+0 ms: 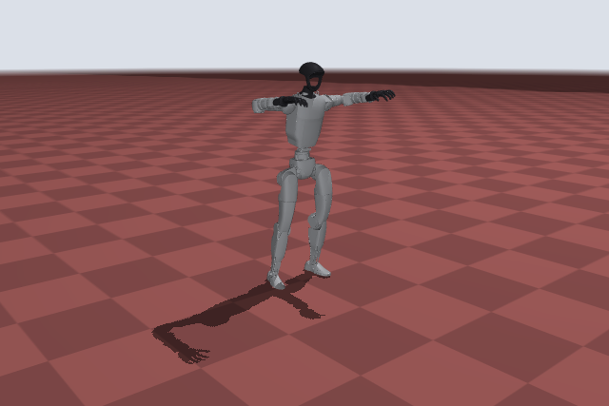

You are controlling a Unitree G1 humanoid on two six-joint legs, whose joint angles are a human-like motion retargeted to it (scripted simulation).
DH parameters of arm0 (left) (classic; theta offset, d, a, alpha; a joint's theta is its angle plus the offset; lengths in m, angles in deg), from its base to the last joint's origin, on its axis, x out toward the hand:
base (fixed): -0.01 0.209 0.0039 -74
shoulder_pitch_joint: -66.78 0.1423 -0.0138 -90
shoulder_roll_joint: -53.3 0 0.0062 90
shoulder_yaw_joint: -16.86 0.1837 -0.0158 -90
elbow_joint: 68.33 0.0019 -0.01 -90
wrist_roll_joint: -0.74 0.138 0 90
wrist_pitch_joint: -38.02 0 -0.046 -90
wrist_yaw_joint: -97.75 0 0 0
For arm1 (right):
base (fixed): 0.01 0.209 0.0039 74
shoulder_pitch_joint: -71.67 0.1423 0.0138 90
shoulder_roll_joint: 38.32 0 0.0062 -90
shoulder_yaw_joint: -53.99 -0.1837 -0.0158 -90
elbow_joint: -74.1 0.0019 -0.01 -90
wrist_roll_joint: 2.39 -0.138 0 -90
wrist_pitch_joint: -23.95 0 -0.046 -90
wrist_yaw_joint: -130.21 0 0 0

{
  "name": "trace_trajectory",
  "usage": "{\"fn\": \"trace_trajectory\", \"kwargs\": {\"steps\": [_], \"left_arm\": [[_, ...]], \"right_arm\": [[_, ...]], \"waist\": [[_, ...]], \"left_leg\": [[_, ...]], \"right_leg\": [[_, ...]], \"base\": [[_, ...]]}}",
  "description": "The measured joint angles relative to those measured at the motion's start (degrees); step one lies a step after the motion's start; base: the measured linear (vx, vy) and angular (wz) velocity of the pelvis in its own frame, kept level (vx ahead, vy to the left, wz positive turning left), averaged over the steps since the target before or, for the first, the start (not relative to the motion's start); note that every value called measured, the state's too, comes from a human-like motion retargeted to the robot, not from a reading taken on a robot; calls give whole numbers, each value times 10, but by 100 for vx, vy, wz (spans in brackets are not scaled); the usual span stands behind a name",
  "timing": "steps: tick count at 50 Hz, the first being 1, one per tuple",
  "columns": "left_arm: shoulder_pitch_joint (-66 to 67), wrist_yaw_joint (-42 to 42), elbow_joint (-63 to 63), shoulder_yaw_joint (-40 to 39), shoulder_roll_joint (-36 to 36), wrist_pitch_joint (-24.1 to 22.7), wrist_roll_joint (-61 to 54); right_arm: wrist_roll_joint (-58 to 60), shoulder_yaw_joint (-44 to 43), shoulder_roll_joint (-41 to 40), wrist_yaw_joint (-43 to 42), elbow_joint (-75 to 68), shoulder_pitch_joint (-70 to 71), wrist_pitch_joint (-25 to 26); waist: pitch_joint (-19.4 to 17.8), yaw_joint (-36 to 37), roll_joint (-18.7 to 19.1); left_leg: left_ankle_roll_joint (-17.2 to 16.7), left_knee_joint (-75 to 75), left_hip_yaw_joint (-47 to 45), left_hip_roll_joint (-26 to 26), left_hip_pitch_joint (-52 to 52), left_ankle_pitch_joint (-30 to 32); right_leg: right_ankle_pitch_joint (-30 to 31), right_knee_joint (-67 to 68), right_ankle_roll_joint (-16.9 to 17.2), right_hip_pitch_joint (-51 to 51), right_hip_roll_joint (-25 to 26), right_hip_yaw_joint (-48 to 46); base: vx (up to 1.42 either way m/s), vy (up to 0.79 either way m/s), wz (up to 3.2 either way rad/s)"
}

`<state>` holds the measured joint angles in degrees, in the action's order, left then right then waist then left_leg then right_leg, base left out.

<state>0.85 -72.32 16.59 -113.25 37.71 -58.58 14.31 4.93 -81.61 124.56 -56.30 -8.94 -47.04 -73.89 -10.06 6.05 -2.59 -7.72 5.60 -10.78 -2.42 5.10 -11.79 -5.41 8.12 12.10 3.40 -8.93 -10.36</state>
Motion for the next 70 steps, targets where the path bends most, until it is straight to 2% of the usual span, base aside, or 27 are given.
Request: {"fn": "trace_trajectory", "kwargs": {"steps": [6,10,12,15,19,22,24,27,30,32,36,40,43,45,46,47,48,50,53,55,57,60,62,67,68,70], "left_arm": [[-130,63,-41,196,-101,2,-114],[-226,66,-20,349,-238,1,-183],[-268,51,37,414,-324,12,-194],[-321,24,193,487,-457,42,-155],[-398,42,513,559,-624,83,-72],[-436,34,735,574,-711,108,-52],[-425,20,794,545,-740,120,-48],[-380,12,779,507,-759,110,-67],[-330,-1,725,520,-768,85,-111],[-304,-3,705,532,-774,64,-118],[-304,5,696,539,-783,70,-116],[-330,19,686,557,-788,74,-127],[-354,27,677,571,-788,77,-123],[-366,23,682,568,-784,84,-120],[-369,24,687,563,-781,91,-119],[-370,26,693,558,-778,97,-116],[-365,35,701,554,-777,99,-110],[-329,57,719,555,-781,80,-102],[-264,40,731,559,-786,63,-91],[-228,23,733,557,-787,50,-84],[-210,18,732,560,-790,44,-86],[-215,17,735,592,-790,42,-95],[-238,13,738,626,-783,65,-89],[-274,1,716,665,-772,50,-44],[-280,3,700,667,-767,60,-42],[-292,8,659,660,-759,69,-33]], "right_arm": [[-93,223,-140,-105,30,182,7],[-139,359,-300,-148,18,253,12],[-141,415,-389,-146,-29,275,22],[-123,494,-516,-127,-164,308,44],[-179,562,-663,-145,-361,317,38],[-179,585,-720,-131,-471,313,41],[-118,589,-734,-107,-513,308,58],[-63,591,-748,-93,-551,302,70],[-116,609,-758,-98,-574,292,62],[-142,618,-758,-94,-578,275,43],[-155,628,-754,-87,-578,271,44],[-186,641,-742,-97,-561,284,40],[-192,654,-737,-115,-543,300,36],[-182,652,-738,-126,-541,312,45],[-171,644,-737,-134,-540,314,53],[-158,636,-738,-141,-536,311,60],[-141,626,-739,-148,-528,299,63],[-112,606,-741,-151,-511,245,51],[-79,587,-752,-113,-529,184,61],[-61,593,-759,-107,-564,176,60],[-60,608,-756,-118,-593,192,56],[-73,632,-746,-130,-624,231,56],[-78,641,-738,-132,-635,259,76],[-75,635,-706,-127,-611,276,62],[-78,636,-700,-128,-605,283,69],[-88,637,-686,-132,-591,302,67]], "waist": [[-14,4,-9],[-30,1,-17],[-39,0,-18],[-50,-4,-19],[-59,-1,-13],[-59,-1,-12],[-56,-5,-14],[-56,-9,-14],[-60,-7,-13],[-58,-10,-9],[-75,0,-4],[-133,1,13],[-177,8,17],[-186,6,13],[-180,5,12],[-169,4,10],[-147,2,7],[-76,-3,6],[15,2,5],[50,-4,5],[61,-12,5],[55,-18,5],[41,-4,2],[46,14,6],[45,22,5],[36,29,8]], "left_leg": [[7,5,-8,0,-8,4],[15,21,-8,1,-20,9],[18,29,-8,1,-24,10],[19,39,-8,0,-26,11],[17,42,-7,0,-27,11],[17,38,-6,1,-29,9],[16,31,-8,1,-30,10],[13,20,-16,0,-29,12],[14,18,-21,-1,-31,11],[16,63,-23,-7,-55,-13],[25,104,-19,-8,-77,-37],[56,244,-5,-22,-112,-95],[75,366,1,-34,-128,-175],[81,420,2,-36,-137,-208],[79,420,1,-36,-138,-206],[74,410,-1,-35,-136,-199],[64,379,-2,-32,-129,-179],[39,294,-6,-28,-115,-91],[-9,96,8,-17,-59,171],[-53,9,18,-17,-31,283],[-65,-16,22,-16,-16,261],[-52,-14,29,-10,-4,227],[-37,-42,48,4,20,265],[-56,13,105,23,-4,265],[-53,-9,118,28,7,280],[-49,-7,121,32,19,237]], "right_leg": [[4,6,-2,-14,0,12],[9,17,-10,-24,-4,13],[10,23,-15,-25,-5,10],[12,24,-16,-21,-6,7],[13,17,-12,-14,-6,2],[11,12,-10,-15,-7,0],[11,11,-9,-20,-7,2],[13,12,-9,-30,-4,10],[13,12,-9,-37,-3,16],[2,17,-9,-40,-4,15],[-26,42,-22,-54,-6,23],[-104,124,-72,-53,-8,29],[-202,295,-110,-94,-21,33],[-242,369,-126,-112,-32,35],[-245,366,-132,-110,-33,34],[-239,355,-130,-106,-34,31],[-213,327,-113,-100,-35,23],[-109,227,-73,-75,-30,4],[181,29,-34,-23,-8,-2],[297,-50,-6,-2,5,3],[290,-68,5,7,10,14],[271,-66,-3,16,16,40],[277,-58,-12,18,17,67],[296,-59,-4,18,22,105],[300,-61,-2,19,21,109],[231,-48,-14,29,21,105]], "base": [[0,0,0],[0,0,0],[0,0,0],[0,0,0],[0,0,0],[0,0,0],[0,0,0],[2,2,-24],[1,1,-7],[0,0,0],[-3,1,4],[-5,1,16],[0,-4,-8],[5,0,4],[15,1,13],[23,1,17],[31,1,23],[38,2,27],[33,-1,-1],[23,-3,-10],[12,-1,-5],[2,0,0],[3,-2,-21],[4,2,6],[7,1,-13],[3,0,-9]]}}
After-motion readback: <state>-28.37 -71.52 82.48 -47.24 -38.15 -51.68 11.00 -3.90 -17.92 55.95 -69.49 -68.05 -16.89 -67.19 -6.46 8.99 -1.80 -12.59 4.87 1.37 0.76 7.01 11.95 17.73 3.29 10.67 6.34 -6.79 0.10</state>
